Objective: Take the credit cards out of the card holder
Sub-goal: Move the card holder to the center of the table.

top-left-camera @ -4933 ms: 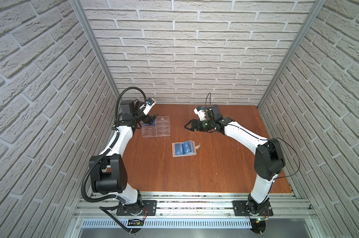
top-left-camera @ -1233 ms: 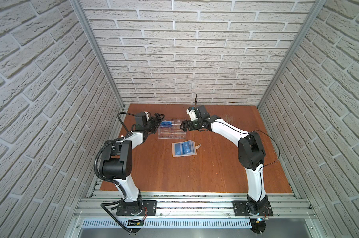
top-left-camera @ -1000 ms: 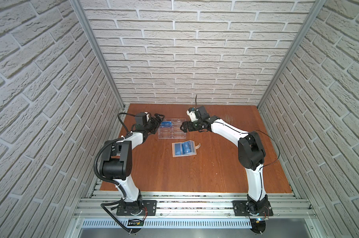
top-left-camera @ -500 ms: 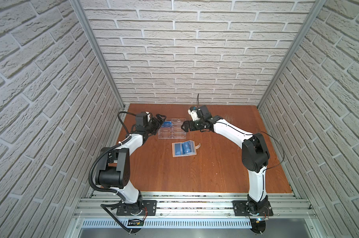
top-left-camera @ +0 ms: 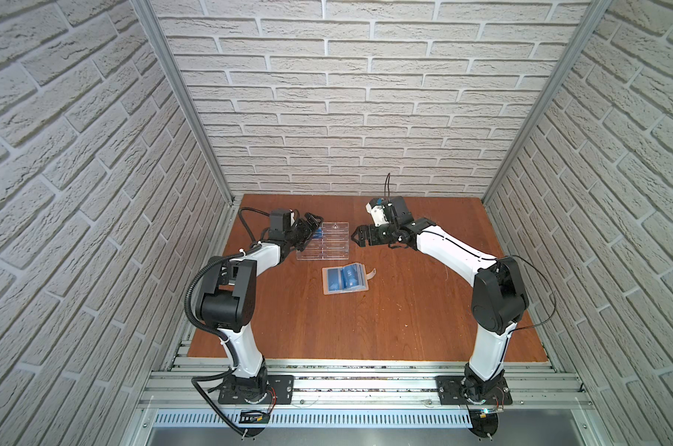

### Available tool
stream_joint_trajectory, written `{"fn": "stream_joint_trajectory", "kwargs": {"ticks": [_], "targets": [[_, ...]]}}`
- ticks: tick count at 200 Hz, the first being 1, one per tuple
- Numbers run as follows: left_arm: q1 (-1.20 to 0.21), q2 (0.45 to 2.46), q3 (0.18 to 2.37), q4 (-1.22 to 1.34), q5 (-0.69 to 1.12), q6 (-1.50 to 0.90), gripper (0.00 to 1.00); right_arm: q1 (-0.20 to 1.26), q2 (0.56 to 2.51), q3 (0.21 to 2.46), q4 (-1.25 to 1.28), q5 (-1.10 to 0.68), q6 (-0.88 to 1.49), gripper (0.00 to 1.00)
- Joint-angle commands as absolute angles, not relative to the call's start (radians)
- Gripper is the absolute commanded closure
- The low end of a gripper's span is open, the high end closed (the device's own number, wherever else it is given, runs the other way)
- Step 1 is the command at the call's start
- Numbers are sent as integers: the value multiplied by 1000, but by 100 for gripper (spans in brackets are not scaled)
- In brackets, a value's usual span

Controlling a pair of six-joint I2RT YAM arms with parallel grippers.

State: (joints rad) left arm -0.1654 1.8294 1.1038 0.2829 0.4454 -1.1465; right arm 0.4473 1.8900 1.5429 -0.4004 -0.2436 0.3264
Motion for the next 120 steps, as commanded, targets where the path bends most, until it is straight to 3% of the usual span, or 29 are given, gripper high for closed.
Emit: {"fn": "stream_joint_trajectory", "kwargs": {"ticks": [1, 61, 120], "targets": [[-173, 1853, 1145, 351, 422, -1145, 2, 442, 1835, 1523, -373, -251, 321, 0], [-184, 1851, 1170, 339, 428, -1142, 2, 434, 1820, 1499, -373, -261, 321, 0], [-223, 1701, 1063, 280, 421, -1094, 2, 434, 1774, 1425, -389, -289, 329, 0]]}}
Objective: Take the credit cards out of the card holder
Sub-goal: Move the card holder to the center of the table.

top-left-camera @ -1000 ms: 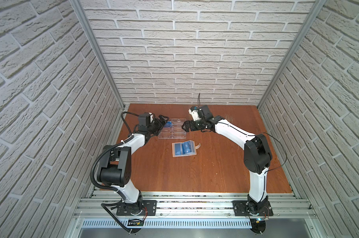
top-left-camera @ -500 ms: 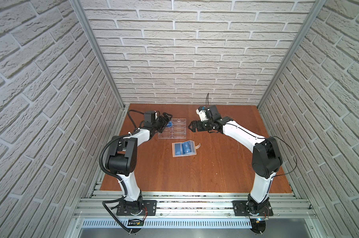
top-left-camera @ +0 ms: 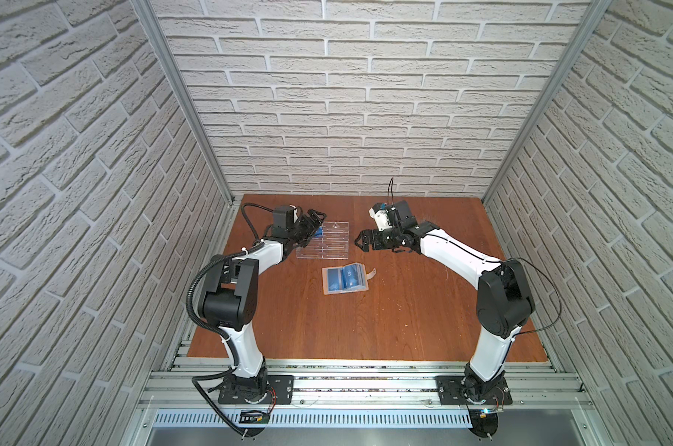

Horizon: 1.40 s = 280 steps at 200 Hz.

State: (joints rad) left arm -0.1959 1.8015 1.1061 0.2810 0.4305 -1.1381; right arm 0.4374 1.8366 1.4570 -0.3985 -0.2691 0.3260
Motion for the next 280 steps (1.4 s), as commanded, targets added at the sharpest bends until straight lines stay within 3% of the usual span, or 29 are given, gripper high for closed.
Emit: {"fn": "stream_joint_trajectory", "kwargs": {"ticks": [1, 54, 97, 167, 280], "targets": [[-224, 1700, 1061, 278, 421, -1092, 2, 434, 1773, 1423, -390, -290, 330, 0], [-295, 1519, 853, 260, 428, -1080, 2, 477, 1694, 1279, -417, -269, 343, 2], [-351, 1433, 674, 428, 422, -1217, 2, 562, 1654, 1174, -339, -307, 439, 9], [-405, 1511, 602, 603, 381, -1353, 2, 668, 1706, 1093, -135, -279, 649, 17], [-367, 1599, 528, 711, 406, -1386, 2, 658, 1908, 1181, -65, -262, 726, 35]]}}
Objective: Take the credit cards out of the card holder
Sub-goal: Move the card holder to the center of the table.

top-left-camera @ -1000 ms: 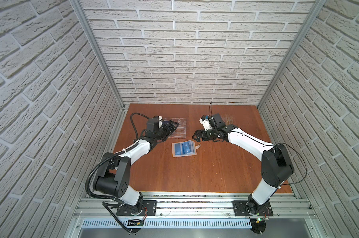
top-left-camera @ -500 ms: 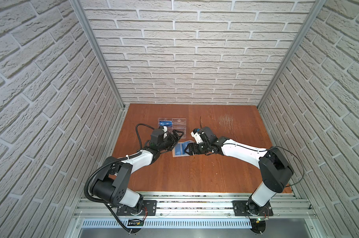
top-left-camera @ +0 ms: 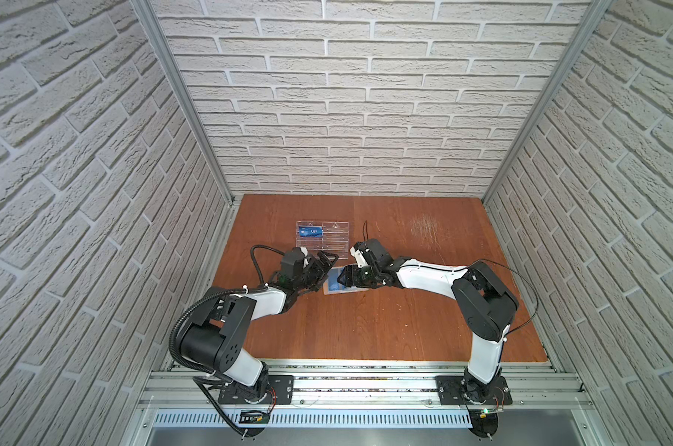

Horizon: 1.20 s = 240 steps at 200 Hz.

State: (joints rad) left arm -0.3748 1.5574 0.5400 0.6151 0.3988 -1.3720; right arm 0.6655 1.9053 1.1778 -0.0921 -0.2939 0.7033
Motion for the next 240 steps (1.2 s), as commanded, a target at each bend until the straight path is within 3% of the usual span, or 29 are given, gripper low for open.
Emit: {"fn": "stream_joint_trajectory", "kwargs": {"ticks": [1, 99, 240], "targets": [[-367, 1601, 528, 713, 406, -1387, 2, 656, 1908, 1180, -66, -262, 726, 35], [-372, 1712, 556, 771, 441, -1392, 2, 597, 1872, 1075, -103, -257, 680, 42], [-344, 1648, 445, 784, 479, -1370, 2, 686, 1928, 1095, 41, -336, 867, 46]]}}
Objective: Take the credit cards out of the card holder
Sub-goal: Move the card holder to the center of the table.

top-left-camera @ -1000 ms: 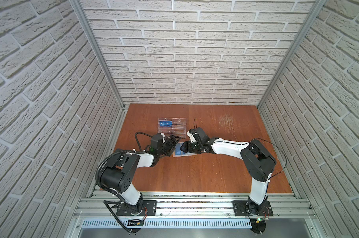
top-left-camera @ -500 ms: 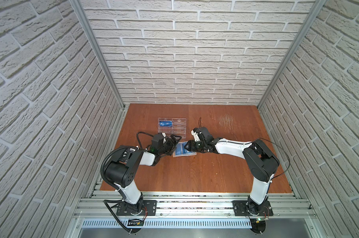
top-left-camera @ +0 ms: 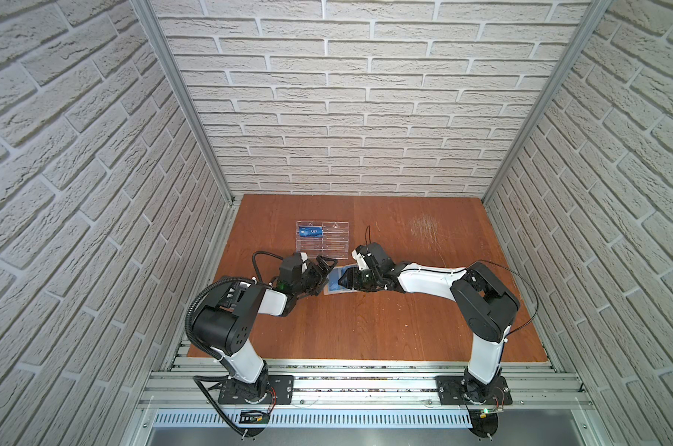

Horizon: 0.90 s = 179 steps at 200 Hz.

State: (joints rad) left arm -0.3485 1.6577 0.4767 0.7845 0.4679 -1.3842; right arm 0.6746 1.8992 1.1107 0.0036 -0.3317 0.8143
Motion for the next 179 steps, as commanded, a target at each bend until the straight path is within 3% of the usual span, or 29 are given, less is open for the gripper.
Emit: {"fn": "stream_joint_trajectory", "kwargs": {"ticks": [1, 179], "targets": [[-344, 1648, 444, 786, 479, -1371, 2, 686, 1929, 1094, 41, -336, 867, 46], [-334, 1646, 457, 738, 505, -1352, 2, 712, 1883, 1030, 82, -262, 892, 49]]}}
